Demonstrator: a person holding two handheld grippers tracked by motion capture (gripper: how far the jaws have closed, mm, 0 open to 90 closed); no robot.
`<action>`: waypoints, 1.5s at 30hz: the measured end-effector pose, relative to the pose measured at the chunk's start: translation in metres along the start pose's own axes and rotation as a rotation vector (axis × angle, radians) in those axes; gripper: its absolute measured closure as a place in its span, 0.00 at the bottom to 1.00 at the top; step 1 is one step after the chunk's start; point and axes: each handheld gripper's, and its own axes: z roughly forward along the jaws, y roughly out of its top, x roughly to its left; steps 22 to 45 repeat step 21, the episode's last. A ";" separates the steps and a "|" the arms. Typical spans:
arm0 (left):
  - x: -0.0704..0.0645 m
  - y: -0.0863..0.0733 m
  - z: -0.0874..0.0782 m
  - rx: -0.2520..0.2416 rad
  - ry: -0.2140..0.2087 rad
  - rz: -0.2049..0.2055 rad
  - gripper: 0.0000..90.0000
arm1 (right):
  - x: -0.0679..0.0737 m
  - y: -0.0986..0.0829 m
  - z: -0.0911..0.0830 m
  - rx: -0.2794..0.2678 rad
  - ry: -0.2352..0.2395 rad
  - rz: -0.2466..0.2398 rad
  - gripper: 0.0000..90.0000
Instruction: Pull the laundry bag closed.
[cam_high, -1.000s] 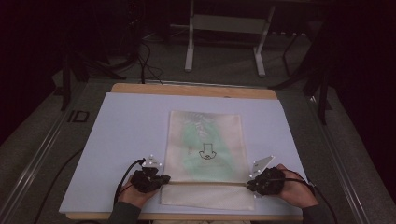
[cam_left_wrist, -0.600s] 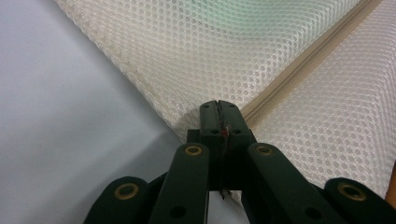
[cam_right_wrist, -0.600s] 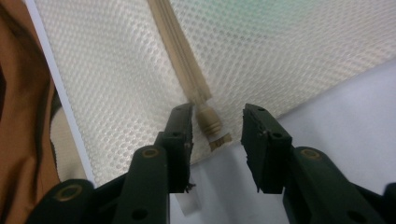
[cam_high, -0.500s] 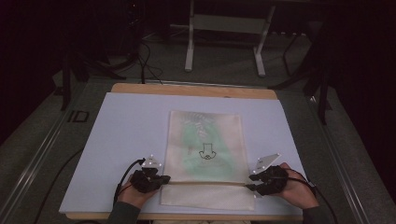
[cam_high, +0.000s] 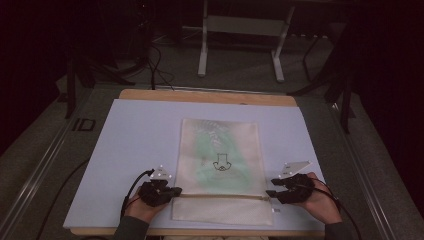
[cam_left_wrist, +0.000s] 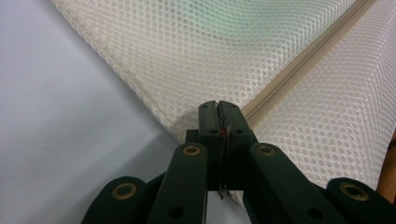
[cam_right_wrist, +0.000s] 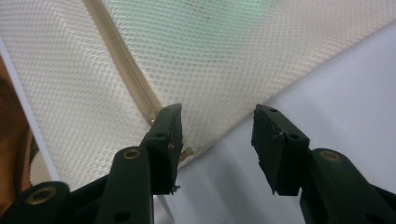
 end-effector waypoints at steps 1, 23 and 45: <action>0.000 0.000 0.000 -0.002 0.003 0.001 0.98 | -0.001 0.000 0.000 0.000 -0.005 0.007 0.58; 0.014 -0.004 -0.013 -0.071 0.150 -0.042 0.95 | -0.021 -0.015 0.008 -0.049 -0.137 0.164 0.53; 0.014 -0.004 -0.013 -0.071 0.150 -0.042 0.95 | -0.021 -0.015 0.008 -0.049 -0.137 0.164 0.53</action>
